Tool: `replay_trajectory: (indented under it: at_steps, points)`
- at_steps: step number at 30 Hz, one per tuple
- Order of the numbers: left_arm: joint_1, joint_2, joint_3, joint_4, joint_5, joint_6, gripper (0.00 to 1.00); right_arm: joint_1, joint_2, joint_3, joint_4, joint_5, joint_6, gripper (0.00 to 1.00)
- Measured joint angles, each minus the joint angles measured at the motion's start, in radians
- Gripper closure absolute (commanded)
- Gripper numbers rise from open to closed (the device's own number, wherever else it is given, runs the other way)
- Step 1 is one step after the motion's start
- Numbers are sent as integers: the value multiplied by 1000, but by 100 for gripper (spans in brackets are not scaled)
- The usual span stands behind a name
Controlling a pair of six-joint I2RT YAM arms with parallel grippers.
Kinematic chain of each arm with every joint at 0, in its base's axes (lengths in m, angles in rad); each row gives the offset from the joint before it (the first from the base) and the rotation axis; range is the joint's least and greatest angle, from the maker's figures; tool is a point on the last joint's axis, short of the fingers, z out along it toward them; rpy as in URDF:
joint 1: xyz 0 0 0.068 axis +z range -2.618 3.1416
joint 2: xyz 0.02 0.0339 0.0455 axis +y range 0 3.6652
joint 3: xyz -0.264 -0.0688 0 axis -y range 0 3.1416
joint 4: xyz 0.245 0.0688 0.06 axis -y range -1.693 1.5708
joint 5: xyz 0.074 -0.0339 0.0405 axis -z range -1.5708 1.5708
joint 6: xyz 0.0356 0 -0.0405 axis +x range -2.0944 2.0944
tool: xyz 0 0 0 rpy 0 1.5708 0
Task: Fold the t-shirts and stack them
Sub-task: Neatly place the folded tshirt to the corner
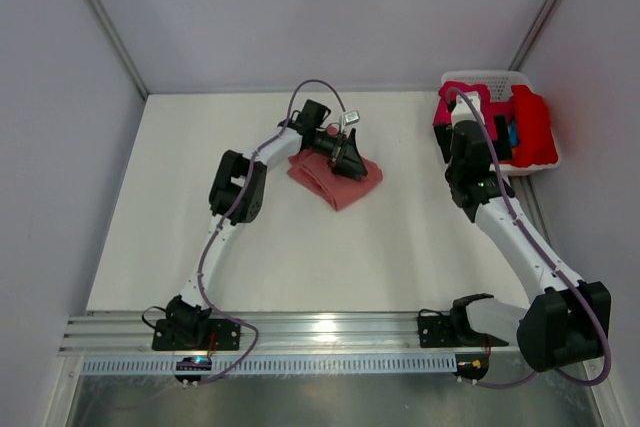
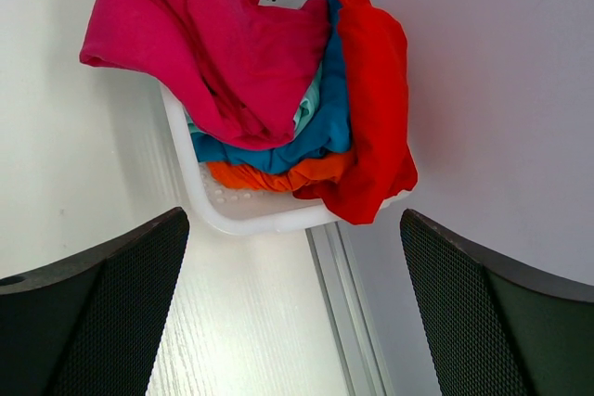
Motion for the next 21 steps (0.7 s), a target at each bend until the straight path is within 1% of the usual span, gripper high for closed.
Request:
replay_trajectory:
  at_steps: [10, 14, 16, 17, 21]
  points:
    - [10, 45, -2, 122, 95, -156, 1, 0, 0, 0, -34, -30, 11, 1]
    - [12, 49, -2, 144, 103, -188, 1, 0, 0, 0, -45, -38, 11, 1]
    - [12, 48, 6, 120, 92, -168, 1, 0, 0, 0, -49, -40, 13, 1]
    - [10, 44, 16, 81, 76, -137, 1, 0, 0, 0, -50, -42, 14, 1]
    - [-10, -13, 40, -132, -66, 56, 1, 0, 0, 0, -53, -51, 14, 1]
